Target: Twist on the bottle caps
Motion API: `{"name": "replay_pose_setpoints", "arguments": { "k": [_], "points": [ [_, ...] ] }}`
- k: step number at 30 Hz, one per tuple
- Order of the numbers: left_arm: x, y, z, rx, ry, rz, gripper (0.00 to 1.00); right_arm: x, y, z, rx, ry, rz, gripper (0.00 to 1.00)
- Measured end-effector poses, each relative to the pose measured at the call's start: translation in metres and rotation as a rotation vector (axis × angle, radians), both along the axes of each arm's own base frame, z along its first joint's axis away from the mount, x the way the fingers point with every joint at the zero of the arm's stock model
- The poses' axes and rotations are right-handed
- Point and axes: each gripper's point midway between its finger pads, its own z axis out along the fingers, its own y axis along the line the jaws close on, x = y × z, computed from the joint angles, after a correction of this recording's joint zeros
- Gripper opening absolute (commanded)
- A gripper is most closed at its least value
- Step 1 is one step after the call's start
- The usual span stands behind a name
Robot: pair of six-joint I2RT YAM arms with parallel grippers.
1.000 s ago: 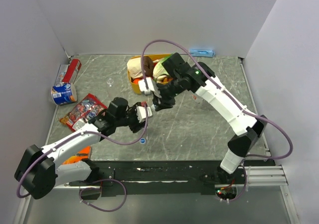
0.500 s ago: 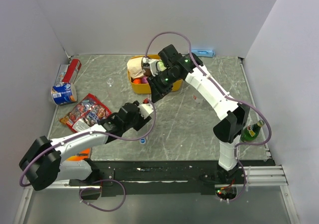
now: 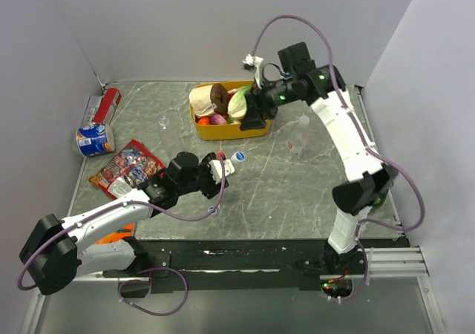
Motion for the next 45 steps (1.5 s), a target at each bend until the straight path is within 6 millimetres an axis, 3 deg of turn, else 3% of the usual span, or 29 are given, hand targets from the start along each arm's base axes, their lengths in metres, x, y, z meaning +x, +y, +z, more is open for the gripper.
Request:
{"name": "replay_pose_setpoints", "arguments": {
  "k": [2, 6, 9, 12, 22, 34, 40, 43, 44, 45],
  "points": [
    [-0.01, 0.0, -0.008, 0.026, 0.024, -0.086, 0.01, -0.014, -0.01, 0.006, 0.012, -0.103, 0.108, 0.75],
    [-0.019, 0.007, -0.02, 0.104, 0.078, -0.233, 0.01, -0.068, -0.021, 0.002, 0.0, -0.34, 0.378, 0.77],
    [-0.018, 0.004, -0.015, 0.133, 0.09, -0.316, 0.01, -0.107, -0.022, -0.001, -0.006, -0.549, 0.567, 0.77],
    [-0.019, -0.002, -0.008, 0.142, 0.085, -0.387, 0.01, -0.131, -0.018, -0.002, -0.009, -0.711, 0.696, 0.76],
    [-0.038, -0.002, -0.011, 0.151, 0.125, -0.492, 0.01, -0.12, 0.0, -0.02, -0.07, -0.879, 0.8, 0.67],
    [-0.039, -0.002, -0.008, 0.149, 0.129, -0.501, 0.01, -0.126, 0.002, -0.028, -0.082, -0.928, 0.885, 0.5],
    [-0.038, -0.002, -0.007, 0.145, 0.128, -0.49, 0.01, -0.131, 0.007, -0.037, -0.072, -0.883, 0.919, 0.35],
    [-0.037, 0.0, -0.01, 0.151, 0.141, -0.478, 0.01, -0.129, 0.008, -0.04, -0.078, -0.859, 0.914, 0.22],
    [-0.037, 0.0, -0.01, 0.15, 0.144, -0.472, 0.01, -0.128, 0.009, -0.04, -0.082, -0.849, 0.905, 0.11],
    [-0.036, 0.0, -0.01, 0.146, 0.144, -0.461, 0.01, -0.126, 0.009, -0.04, -0.09, -0.825, 0.882, 0.07]
  ]
}}
